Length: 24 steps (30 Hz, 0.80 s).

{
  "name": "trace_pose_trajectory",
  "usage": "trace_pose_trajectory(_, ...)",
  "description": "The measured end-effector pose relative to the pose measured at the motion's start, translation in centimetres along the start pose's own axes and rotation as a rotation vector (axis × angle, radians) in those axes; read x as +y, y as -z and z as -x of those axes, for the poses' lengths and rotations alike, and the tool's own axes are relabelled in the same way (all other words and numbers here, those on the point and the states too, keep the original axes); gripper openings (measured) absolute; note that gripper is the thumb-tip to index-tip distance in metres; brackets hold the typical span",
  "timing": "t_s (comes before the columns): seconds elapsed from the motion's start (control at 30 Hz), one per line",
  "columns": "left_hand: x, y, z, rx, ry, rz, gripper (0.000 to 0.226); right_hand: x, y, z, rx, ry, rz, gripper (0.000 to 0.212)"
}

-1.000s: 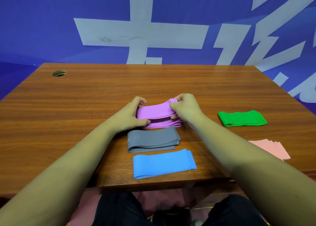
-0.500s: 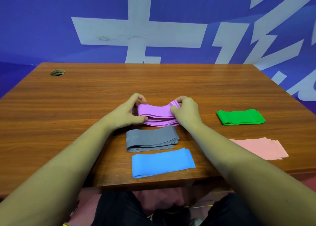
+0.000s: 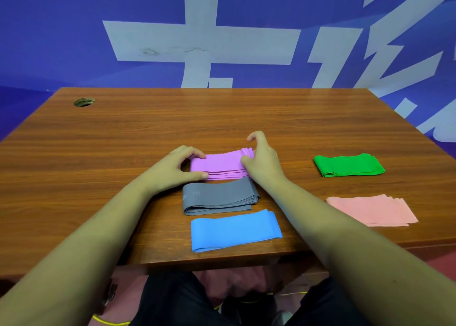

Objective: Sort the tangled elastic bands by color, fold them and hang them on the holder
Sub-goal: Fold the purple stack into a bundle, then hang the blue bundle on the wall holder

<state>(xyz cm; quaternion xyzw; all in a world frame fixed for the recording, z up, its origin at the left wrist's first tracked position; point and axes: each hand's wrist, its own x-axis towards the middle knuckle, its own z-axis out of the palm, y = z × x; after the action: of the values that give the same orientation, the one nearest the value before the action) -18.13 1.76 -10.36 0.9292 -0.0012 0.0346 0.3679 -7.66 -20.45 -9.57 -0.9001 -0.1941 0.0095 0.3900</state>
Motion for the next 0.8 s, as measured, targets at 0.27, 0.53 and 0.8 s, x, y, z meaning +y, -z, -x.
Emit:
trace_pose_trajectory(0.27, -0.5, -1.2, -0.1, 0.058, 0.04, -0.065, 0.035, 1.4, -0.3, -0.6, -0.023, -0.031, 0.083, 0.022)
trace_pose_trajectory(0.53, 2.4, 1.4, 1.4, 0.111, 0.063, -0.014, 0.022, -0.3, 1.7, 0.5, -0.025, -0.011, 0.137, 0.04)
trace_pose_trajectory(0.8, 4.1, 1.0, 7.8, 0.181, 0.086, -0.079, 0.016, -4.6, 3.3, 6.9, -0.128, 0.258, 0.074, 0.016)
